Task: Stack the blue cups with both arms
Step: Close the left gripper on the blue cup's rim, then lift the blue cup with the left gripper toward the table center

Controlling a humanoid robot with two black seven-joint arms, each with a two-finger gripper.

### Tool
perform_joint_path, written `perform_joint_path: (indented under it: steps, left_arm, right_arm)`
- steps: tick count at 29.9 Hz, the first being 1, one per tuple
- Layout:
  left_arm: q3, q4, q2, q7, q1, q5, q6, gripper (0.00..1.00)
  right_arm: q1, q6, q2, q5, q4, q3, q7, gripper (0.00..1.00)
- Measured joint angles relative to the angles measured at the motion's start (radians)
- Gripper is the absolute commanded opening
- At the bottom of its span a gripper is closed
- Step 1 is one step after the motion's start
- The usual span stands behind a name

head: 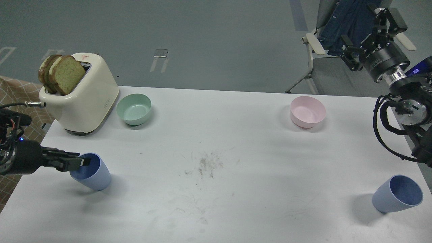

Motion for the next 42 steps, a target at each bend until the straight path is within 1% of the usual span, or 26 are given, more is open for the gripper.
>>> perform_joint_path:
  steps: [12, 15, 17, 20, 24, 28, 31, 37, 39, 42]
  left_arm:
    - [-0.009, 0.003, -0.002, 0.000, 0.006, 0.016, -0.001, 0.00]
    - [-0.032, -0.014, 0.008, 0.000, 0.005, 0.023, 0.002, 0.00]
    - [-0.076, -0.050, 0.018, 0.000, -0.007, 0.024, 0.005, 0.00]
    - [-0.126, -0.126, 0.029, 0.000, -0.061, 0.024, 0.004, 0.00]
    - [-0.132, -0.209, 0.014, 0.000, -0.216, 0.025, -0.028, 0.00]
    - [-0.133, -0.246, -0.096, 0.000, -0.361, 0.026, -0.043, 0.00]
    - [-0.130, -0.247, -0.200, 0.000, -0.424, 0.028, -0.044, 0.00]
    - [-0.126, -0.207, -0.441, 0.071, -0.458, 0.111, -0.044, 0.00]
    - [-0.116, -0.182, -0.527, 0.081, -0.459, 0.181, -0.044, 0.00]
    - [-0.081, -0.153, -0.610, 0.085, -0.474, 0.268, -0.044, 0.00]
  right_arm:
    - [0.000, 0.000, 0.001, -0.001, 0.000, 0.000, 0.000, 1.00]
    - [0.000, 0.000, 0.001, 0.000, 0.000, 0.001, 0.000, 1.00]
    - [0.010, 0.000, -0.003, 0.000, 0.002, 0.001, 0.000, 1.00]
    - [0.033, 0.000, -0.010, 0.000, 0.005, 0.002, 0.000, 1.00]
    - [0.093, 0.000, -0.011, -0.001, 0.005, 0.002, 0.000, 1.00]
    - [0.166, 0.000, -0.008, -0.001, -0.001, 0.001, 0.000, 1.00]
    - [0.219, 0.000, 0.001, -0.003, -0.001, -0.029, 0.000, 1.00]
    - [0.327, 0.000, 0.041, -0.003, 0.002, -0.131, 0.000, 1.00]
    - [0.343, 0.000, 0.050, -0.003, -0.001, -0.142, 0.000, 1.00]
    - [0.352, 0.000, 0.059, -0.003, -0.003, -0.147, 0.000, 1.00]
